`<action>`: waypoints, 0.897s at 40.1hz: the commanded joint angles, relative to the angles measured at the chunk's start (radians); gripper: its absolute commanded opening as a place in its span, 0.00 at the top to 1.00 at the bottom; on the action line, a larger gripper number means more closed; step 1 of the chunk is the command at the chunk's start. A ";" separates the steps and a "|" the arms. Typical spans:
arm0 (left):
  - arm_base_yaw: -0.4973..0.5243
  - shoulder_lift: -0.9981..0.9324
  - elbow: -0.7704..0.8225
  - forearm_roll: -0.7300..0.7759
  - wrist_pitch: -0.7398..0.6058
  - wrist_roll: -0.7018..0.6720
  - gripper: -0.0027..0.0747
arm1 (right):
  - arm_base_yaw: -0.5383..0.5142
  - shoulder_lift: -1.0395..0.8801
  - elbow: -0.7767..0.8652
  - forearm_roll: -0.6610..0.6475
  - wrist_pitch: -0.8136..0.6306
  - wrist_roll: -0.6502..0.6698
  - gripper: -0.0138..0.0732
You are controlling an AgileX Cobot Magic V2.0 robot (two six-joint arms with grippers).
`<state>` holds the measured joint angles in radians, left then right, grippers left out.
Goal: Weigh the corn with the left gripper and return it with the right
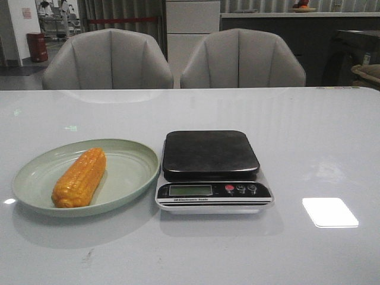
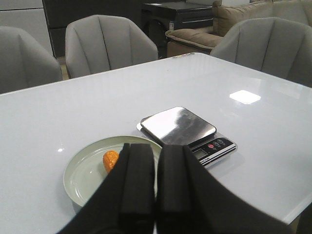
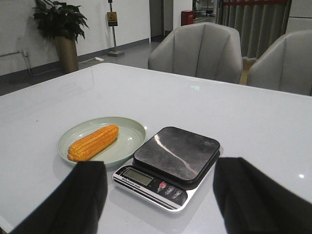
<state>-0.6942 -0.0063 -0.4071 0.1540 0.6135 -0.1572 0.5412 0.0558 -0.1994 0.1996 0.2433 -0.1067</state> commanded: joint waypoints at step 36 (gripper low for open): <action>-0.001 0.012 -0.024 0.003 -0.083 -0.003 0.82 | -0.008 0.008 -0.024 0.004 -0.118 -0.008 0.64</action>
<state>-0.6942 -0.0063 -0.4071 0.1540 0.6135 -0.1572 0.5412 0.0558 -0.1972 0.1996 0.2114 -0.1067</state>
